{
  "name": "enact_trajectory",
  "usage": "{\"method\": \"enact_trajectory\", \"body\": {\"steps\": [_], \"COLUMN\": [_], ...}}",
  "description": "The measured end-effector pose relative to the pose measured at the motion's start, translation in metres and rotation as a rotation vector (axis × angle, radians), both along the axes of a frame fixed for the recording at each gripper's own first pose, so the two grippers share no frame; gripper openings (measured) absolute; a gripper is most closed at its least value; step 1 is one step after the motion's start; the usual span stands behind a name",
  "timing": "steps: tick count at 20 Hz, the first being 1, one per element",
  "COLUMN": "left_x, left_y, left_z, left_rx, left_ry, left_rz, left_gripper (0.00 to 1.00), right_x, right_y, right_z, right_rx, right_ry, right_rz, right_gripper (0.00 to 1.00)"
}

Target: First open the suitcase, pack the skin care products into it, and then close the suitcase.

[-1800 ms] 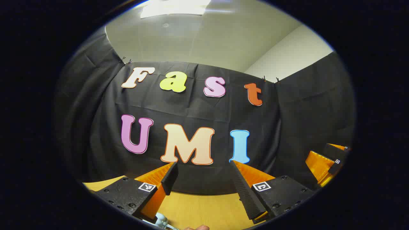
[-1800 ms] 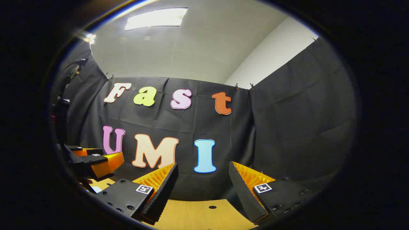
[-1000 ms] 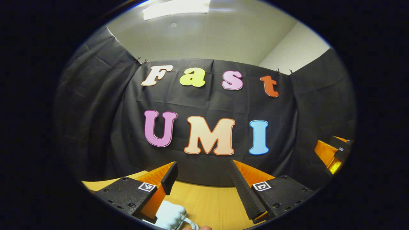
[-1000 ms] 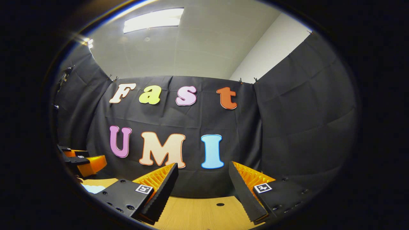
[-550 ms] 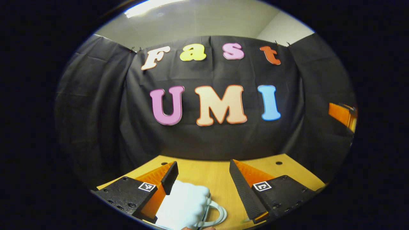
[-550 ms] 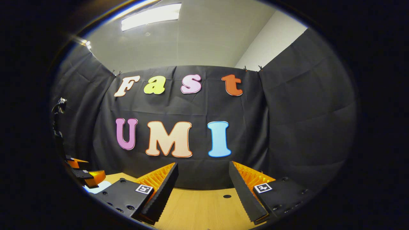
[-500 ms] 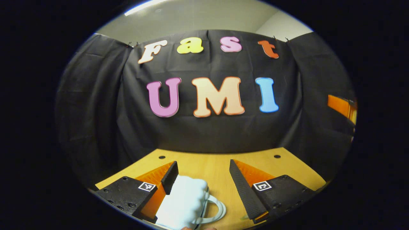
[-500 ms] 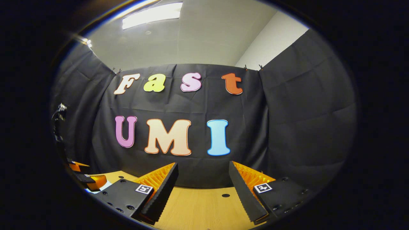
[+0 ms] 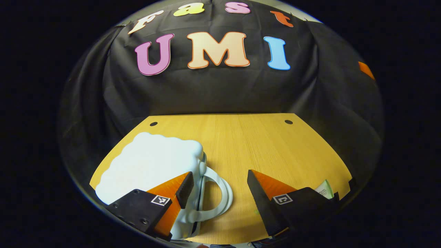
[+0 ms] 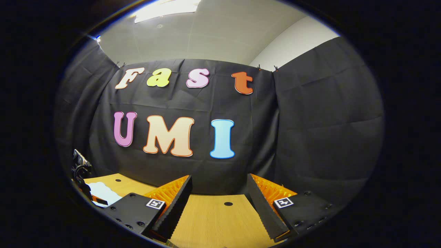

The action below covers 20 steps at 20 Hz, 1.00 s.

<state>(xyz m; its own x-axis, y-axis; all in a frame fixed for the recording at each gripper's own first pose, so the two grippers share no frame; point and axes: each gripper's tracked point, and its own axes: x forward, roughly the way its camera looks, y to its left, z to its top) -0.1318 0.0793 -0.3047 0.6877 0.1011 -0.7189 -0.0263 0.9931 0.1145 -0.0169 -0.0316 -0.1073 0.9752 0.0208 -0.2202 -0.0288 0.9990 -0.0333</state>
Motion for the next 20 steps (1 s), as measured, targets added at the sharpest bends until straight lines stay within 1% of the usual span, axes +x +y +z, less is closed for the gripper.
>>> {"method": "enact_trajectory", "body": {"steps": [3, 6, 7, 9, 10, 13, 15, 16, 17, 19, 20], "left_x": [-0.005, -0.014, -0.014, -0.011, -0.010, -0.009, -0.009, -0.010, -0.011, -0.013, -0.012], "left_y": [-0.003, -0.003, -0.001, -0.001, -0.002, 0.002, 0.006, 0.008, 0.009, 0.014, 0.009], "left_z": [-0.028, -0.051, -0.057, -0.061, -0.062, -0.074, -0.080, -0.084, -0.088, -0.096, -0.096], "left_rx": [-0.017, -0.069, -0.073, -0.082, -0.081, -0.058, -0.051, -0.046, -0.042, -0.037, -0.064], "left_ry": [0.079, 0.170, 0.189, 0.198, 0.205, 0.251, 0.284, 0.303, 0.316, 0.343, 0.348], "left_rz": [0.004, 0.049, 0.066, 0.071, 0.070, 0.089, 0.111, 0.121, 0.128, 0.140, 0.137], "left_gripper": [0.90, 0.86, 0.85, 0.82, 0.67, 0.66, 0.62, 0.65, 0.55, 0.43, 0.31], "right_x": [-0.003, -0.004, -0.004, -0.004, -0.004, -0.008, -0.011, -0.012, -0.013, -0.015, -0.015], "right_y": [-0.003, -0.001, 0.002, 0.003, 0.004, 0.004, 0.000, -0.004, -0.008, -0.016, -0.020], "right_z": [-0.010, -0.013, -0.012, -0.012, -0.012, -0.012, -0.012, -0.013, -0.015, -0.018, -0.019], "right_rx": [-0.020, -0.021, -0.027, -0.039, -0.040, -0.035, -0.037, -0.039, -0.036, -0.025, -0.023], "right_ry": [0.033, 0.049, 0.047, 0.045, 0.044, 0.039, 0.036, 0.037, 0.041, 0.051, 0.054], "right_rz": [-0.005, -0.005, -0.001, 0.006, 0.007, 0.004, -0.002, -0.009, -0.017, -0.038, -0.047], "right_gripper": [0.99, 0.99, 0.99, 0.99, 0.99, 0.99, 0.99, 0.99, 0.99, 0.99, 0.99]}}
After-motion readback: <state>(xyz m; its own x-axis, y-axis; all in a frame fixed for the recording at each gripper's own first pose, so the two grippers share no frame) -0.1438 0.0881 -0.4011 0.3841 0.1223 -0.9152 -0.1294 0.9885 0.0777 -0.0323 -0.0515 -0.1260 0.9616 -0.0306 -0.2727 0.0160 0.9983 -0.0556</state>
